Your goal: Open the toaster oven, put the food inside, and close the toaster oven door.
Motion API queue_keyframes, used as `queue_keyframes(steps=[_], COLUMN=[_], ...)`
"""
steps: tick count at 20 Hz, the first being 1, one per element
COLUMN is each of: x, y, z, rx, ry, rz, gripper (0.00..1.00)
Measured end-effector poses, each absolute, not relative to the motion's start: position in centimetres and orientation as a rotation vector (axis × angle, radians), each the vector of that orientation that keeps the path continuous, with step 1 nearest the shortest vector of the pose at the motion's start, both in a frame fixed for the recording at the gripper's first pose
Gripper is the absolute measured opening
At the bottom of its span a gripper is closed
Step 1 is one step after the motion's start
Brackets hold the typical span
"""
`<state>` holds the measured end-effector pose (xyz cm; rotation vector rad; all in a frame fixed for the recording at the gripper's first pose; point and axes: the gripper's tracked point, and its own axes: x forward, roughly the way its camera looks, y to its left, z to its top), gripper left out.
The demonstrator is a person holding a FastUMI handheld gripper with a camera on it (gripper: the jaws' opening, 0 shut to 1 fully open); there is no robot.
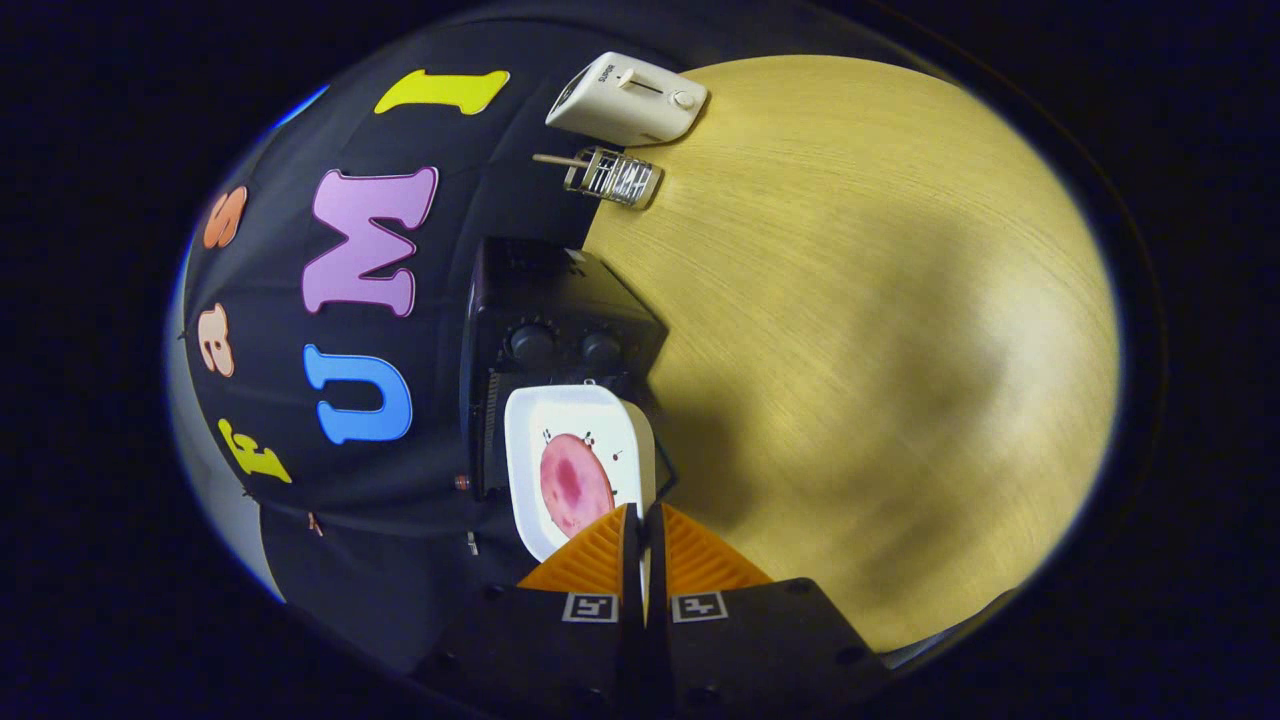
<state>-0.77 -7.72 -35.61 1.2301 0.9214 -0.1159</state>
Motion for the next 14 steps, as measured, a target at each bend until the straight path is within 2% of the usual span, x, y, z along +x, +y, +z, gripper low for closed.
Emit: queue_keyframes(steps=[14], x=[10.0], y=[3.9], z=[-40.7], rx=[1.343], ry=[0.774], rz=[-0.328], gripper=[0.05])
